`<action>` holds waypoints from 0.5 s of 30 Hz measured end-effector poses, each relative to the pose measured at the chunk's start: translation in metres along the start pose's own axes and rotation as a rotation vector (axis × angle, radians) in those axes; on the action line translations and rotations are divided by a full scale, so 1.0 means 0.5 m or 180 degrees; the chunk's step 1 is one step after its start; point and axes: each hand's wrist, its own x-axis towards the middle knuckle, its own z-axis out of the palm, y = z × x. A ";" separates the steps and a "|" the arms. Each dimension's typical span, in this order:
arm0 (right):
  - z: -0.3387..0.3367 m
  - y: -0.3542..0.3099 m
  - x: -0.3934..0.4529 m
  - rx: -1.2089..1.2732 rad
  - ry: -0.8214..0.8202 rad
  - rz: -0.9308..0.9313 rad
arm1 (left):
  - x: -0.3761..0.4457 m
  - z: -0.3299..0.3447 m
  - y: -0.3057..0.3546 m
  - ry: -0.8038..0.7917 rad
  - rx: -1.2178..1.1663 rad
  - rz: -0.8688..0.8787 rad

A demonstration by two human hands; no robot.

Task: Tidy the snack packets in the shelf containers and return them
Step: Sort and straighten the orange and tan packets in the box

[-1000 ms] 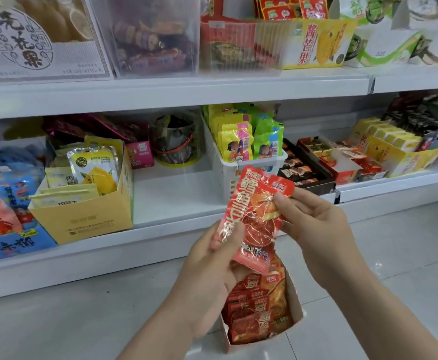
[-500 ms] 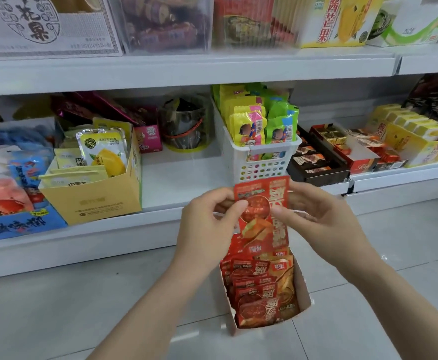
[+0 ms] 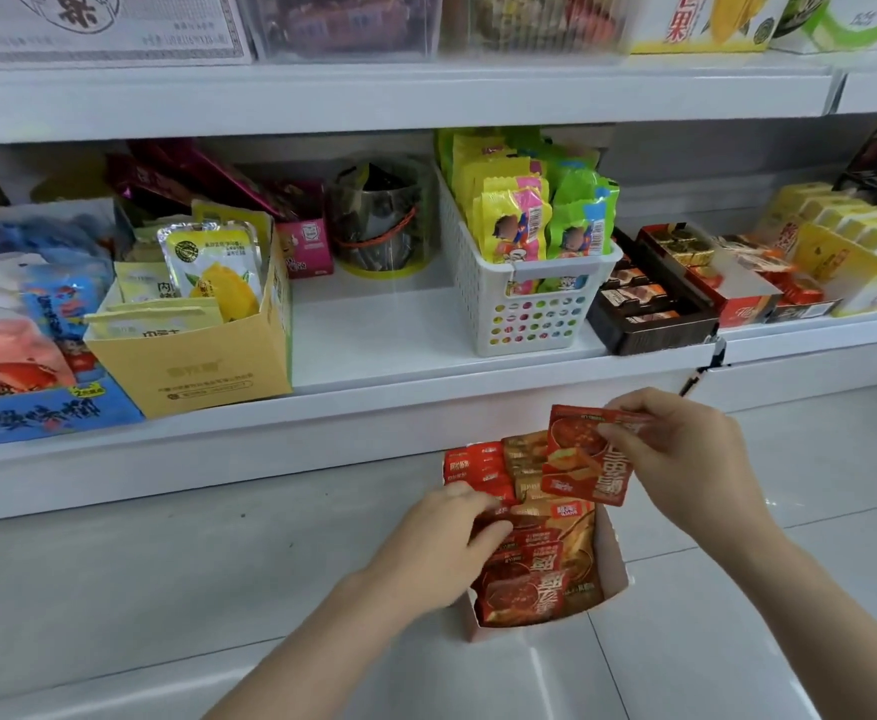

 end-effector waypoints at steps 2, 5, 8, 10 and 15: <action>0.016 0.002 -0.003 0.0018 -0.0104 -0.0102 | -0.016 0.012 -0.011 -0.0057 -0.0095 0.0082; 0.053 0.001 -0.009 0.0084 -0.0338 -0.0150 | -0.042 0.018 -0.025 -0.0072 -0.0368 0.0212; 0.099 0.003 -0.023 0.0180 -0.0648 -0.0139 | -0.061 0.017 -0.040 -0.0013 -0.0593 0.0311; 0.127 0.010 -0.032 0.0112 -0.0897 -0.0216 | -0.069 0.016 -0.044 0.0053 -0.0699 0.0332; 0.165 0.038 -0.045 -0.0241 -0.1845 0.0047 | -0.073 0.011 -0.052 0.0149 -0.1013 0.0291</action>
